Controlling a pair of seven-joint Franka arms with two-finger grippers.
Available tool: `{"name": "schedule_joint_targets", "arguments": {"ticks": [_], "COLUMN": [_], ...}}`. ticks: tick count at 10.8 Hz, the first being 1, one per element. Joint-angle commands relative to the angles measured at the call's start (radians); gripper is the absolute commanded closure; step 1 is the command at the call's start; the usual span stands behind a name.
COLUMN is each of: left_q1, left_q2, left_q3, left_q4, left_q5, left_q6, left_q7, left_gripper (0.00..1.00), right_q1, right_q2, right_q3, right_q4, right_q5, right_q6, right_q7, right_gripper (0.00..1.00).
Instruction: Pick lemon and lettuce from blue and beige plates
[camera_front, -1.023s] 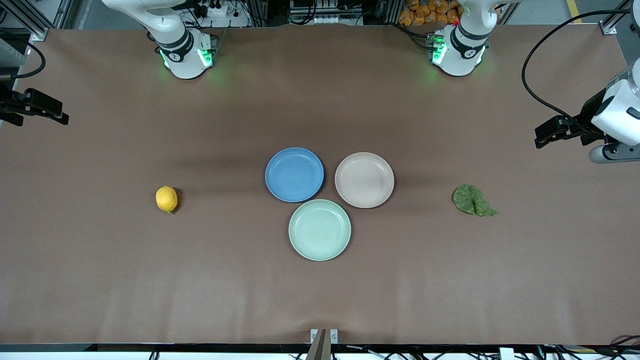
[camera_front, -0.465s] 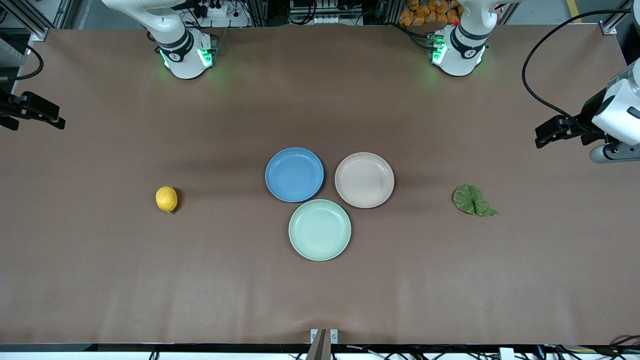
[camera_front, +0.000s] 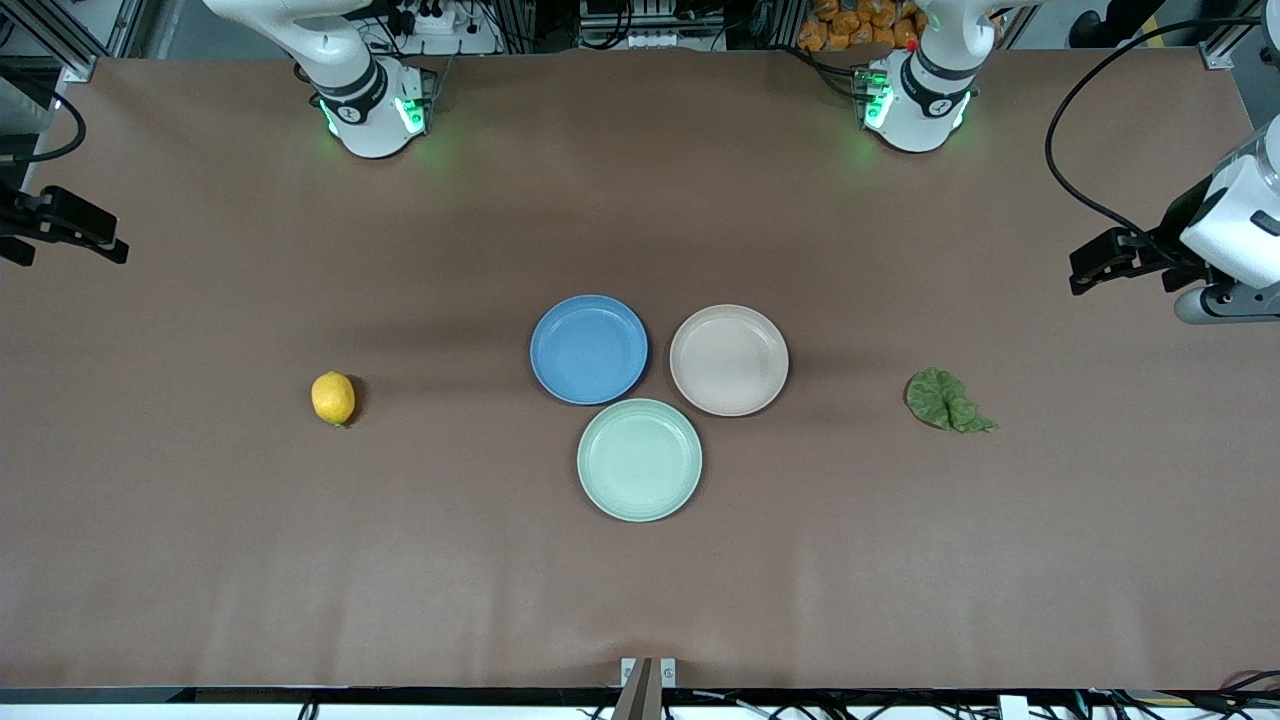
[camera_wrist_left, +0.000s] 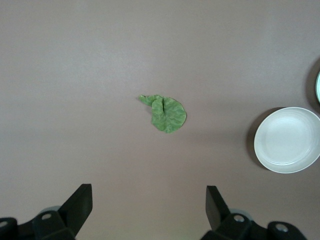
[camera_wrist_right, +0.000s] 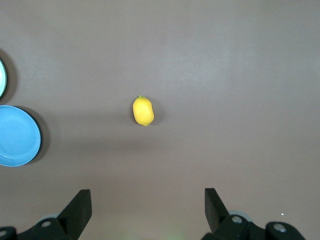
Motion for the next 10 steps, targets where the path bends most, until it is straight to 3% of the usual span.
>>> {"name": "schedule_joint_targets", "arguments": {"ticks": [1,10], "left_q1": [0.012,0.018], "left_q2": [-0.015,-0.038], "left_q3": [-0.004,0.0], "left_q4": [0.032,0.043], "left_q5": [-0.015,-0.016], "left_q6": [-0.017,-0.034], "left_q7": [0.035,0.041], "left_gripper": [0.0,0.0], "right_q1": [0.007,0.009], "right_q2": [-0.007,-0.006], "right_q3": [0.0,0.001], "right_q4": [-0.003,-0.003], "right_q5": [-0.009,0.0], "right_q6": [0.004,0.002], "right_q7": [0.018,0.018], "right_gripper": [0.0,0.0]}}
